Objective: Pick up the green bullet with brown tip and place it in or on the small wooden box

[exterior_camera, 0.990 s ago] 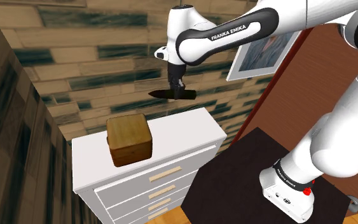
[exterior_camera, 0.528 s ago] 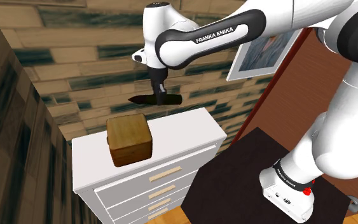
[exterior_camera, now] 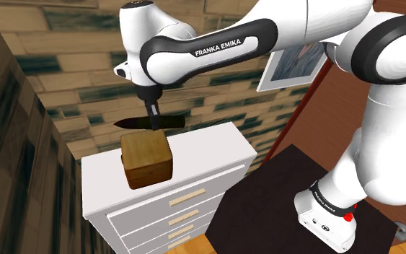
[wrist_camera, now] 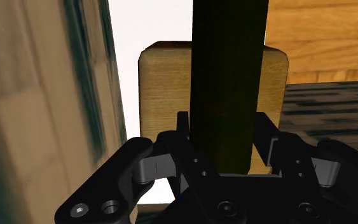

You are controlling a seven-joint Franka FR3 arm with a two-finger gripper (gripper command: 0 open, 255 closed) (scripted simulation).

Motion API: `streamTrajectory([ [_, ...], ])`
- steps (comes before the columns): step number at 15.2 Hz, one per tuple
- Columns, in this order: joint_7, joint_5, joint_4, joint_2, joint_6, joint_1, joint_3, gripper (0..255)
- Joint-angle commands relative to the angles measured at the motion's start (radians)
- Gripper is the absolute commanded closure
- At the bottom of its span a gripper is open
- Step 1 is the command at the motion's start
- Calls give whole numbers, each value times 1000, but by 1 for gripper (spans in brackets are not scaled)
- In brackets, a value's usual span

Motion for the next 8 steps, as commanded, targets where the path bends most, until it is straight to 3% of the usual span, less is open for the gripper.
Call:
streamTrajectory([
  [1,32,-13,72,54,-20,32,3,255],
  [8,40,-24,23,84,57,33,-4,255],
])
